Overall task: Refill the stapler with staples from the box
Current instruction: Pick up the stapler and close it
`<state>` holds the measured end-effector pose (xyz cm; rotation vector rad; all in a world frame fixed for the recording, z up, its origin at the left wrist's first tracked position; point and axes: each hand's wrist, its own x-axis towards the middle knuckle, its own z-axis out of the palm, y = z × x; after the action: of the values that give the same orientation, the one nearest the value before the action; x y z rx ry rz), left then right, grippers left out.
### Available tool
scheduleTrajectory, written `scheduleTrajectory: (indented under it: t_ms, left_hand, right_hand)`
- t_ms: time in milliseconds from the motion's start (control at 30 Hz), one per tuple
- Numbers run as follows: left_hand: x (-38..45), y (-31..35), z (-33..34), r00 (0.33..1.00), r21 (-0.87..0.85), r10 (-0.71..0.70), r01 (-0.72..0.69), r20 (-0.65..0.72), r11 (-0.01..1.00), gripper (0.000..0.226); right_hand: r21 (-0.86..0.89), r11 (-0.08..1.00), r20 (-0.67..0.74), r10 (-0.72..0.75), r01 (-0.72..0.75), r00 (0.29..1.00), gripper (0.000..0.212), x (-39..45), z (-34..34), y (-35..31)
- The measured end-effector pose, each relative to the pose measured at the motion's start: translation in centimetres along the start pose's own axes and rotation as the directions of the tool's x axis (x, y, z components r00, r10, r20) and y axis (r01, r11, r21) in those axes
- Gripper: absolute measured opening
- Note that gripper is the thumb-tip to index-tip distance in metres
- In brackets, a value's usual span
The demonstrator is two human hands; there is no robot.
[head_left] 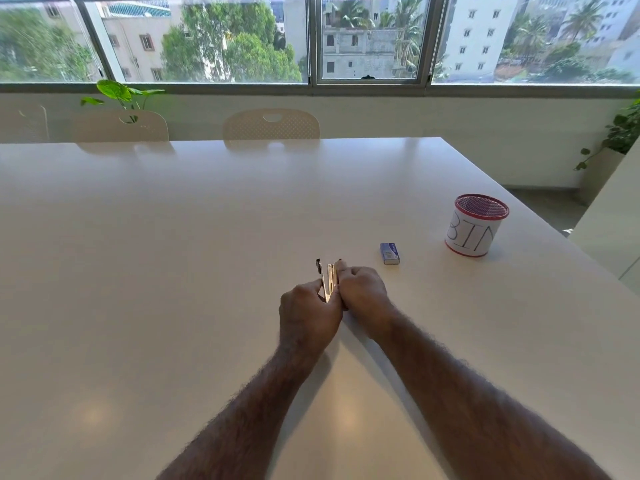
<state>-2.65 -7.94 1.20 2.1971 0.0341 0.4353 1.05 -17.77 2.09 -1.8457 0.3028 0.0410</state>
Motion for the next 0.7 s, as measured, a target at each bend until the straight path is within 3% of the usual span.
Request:
scheduleTrajectory:
  t_ms: [167,433,600,700]
  left_hand:
    - [-0.1,-0.2,0.1,1.0,0.145,0.007,-0.011,0.03,0.989,0.051]
    - [-0.2,-0.1,0.2,0.997,0.284,-0.003,-0.02,0.081,0.959,0.058]
    - [0.3,0.2,0.0,0.992,0.384,0.003,-0.051,0.124,0.922,0.049]
    - [1.1,0.1,-0.7,0.989,0.415,-0.048,-0.014,0.14,0.91,0.048]
  right_hand:
    - [-0.246,0.961,-0.071,-0.147,0.125,0.987,0.048,-0.1,-0.8,0.8]
    - [-0.373,0.909,-0.121,-0.245,0.184,0.962,0.032,-0.1,-1.3,1.6]
    - [-0.376,0.911,-0.157,-0.242,0.169,0.957,0.051,0.2,-1.2,1.5]
    - [-0.403,0.888,-0.183,-0.315,0.221,0.931,0.058,0.4,-1.4,1.4]
